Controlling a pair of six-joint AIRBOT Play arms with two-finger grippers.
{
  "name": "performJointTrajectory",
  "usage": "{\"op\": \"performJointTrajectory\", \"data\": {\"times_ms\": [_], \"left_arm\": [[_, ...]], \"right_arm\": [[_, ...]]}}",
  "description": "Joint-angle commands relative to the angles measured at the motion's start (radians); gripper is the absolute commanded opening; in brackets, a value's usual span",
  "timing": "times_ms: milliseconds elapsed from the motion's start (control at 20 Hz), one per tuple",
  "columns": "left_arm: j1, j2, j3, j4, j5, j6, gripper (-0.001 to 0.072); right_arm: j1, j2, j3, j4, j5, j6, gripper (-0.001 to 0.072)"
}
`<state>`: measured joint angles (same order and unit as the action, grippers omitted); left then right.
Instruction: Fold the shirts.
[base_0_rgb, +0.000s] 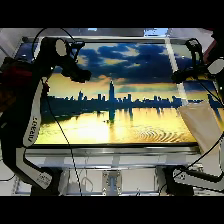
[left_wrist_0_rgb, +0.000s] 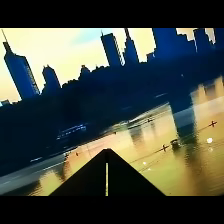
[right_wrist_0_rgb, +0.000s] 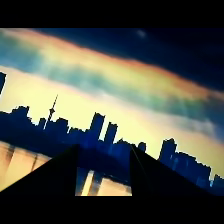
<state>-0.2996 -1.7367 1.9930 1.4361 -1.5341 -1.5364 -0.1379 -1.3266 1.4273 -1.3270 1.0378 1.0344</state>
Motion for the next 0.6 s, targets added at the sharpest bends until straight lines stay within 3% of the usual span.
{"op": "performJointTrajectory", "data": {"times_ms": [0,150,200,250,300,350,450,550], "left_arm": [[0.0,-0.001,0.0,0.0,0.013,0.0,0.0011],[0.0,-0.001,0.0,0.002,0.072,0.005,0.0011],[0.0,-0.001,0.0,0.009,0.097,0.045,0.0026],[0.001,-0.001,0.0,0.047,0.115,0.091,0.0135],[0.001,-0.001,0.003,0.136,0.128,0.103,0.0375],[0.001,0.0,0.003,0.257,0.137,0.1,0.0548],[0.017,0.0,0.005,0.533,0.131,0.049,0.0583],[0.074,0.0,0.005,0.681,0.137,-0.039,0.0581]], "right_arm": [[0.0,0.0,0.0,0.0,0.0,0.0,0.0369],[0.0,0.0,0.0,0.0,0.0,0.0,0.0369],[0.0,0.0,0.0,0.0,0.0,0.0,0.037],[0.0,0.0,0.0,0.0,0.0,0.0,0.037],[0.0,0.0,0.0,0.0,0.0,0.0,0.0369],[0.0,0.0,0.0,0.0,0.0,0.0,0.0369],[0.0,0.0,0.0,0.0,0.0,0.0,0.0369],[0.0,0.0,0.0,0.0,0.0,0.0,0.0369]]}}
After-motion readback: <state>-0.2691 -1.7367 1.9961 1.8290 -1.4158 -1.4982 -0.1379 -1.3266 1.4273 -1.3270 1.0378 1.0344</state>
